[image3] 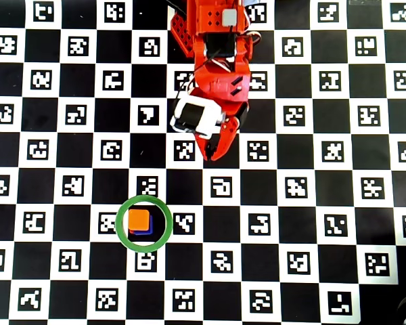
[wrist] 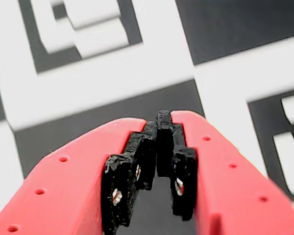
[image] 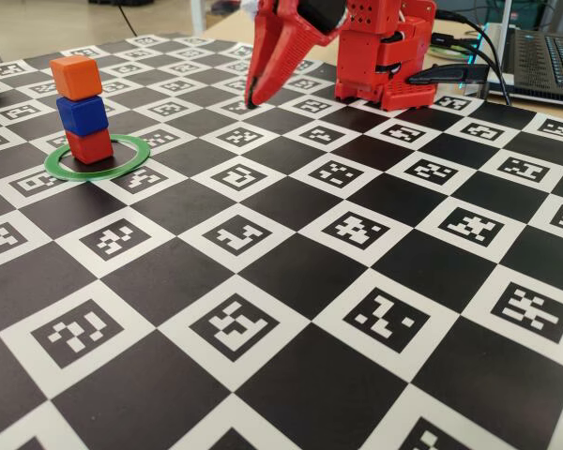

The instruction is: Grab the red cube then put it in the green circle then put the blue cube on top and finally the orange cube on top

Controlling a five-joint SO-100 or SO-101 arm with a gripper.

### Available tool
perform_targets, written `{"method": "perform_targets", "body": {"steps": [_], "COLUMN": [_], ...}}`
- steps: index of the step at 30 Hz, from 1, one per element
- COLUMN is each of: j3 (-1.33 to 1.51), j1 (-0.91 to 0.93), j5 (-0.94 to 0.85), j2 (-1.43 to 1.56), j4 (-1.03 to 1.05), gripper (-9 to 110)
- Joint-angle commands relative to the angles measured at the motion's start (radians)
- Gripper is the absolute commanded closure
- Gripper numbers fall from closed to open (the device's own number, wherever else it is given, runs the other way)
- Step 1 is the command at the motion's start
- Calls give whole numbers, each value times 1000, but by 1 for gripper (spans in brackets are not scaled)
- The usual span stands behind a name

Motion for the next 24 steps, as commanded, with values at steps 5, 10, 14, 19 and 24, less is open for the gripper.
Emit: {"method": "perform_targets", "body": {"steps": [5,10,14,19,24], "j3": [61,138,186,204,204], "j1": [6,6,6,3,5], "j5": [-60,-169,-212,-227,-284], "j2": [207,318,377,445,546], "j4": [189,256,299,394,511], "gripper": [108,108,108,108,108]}}
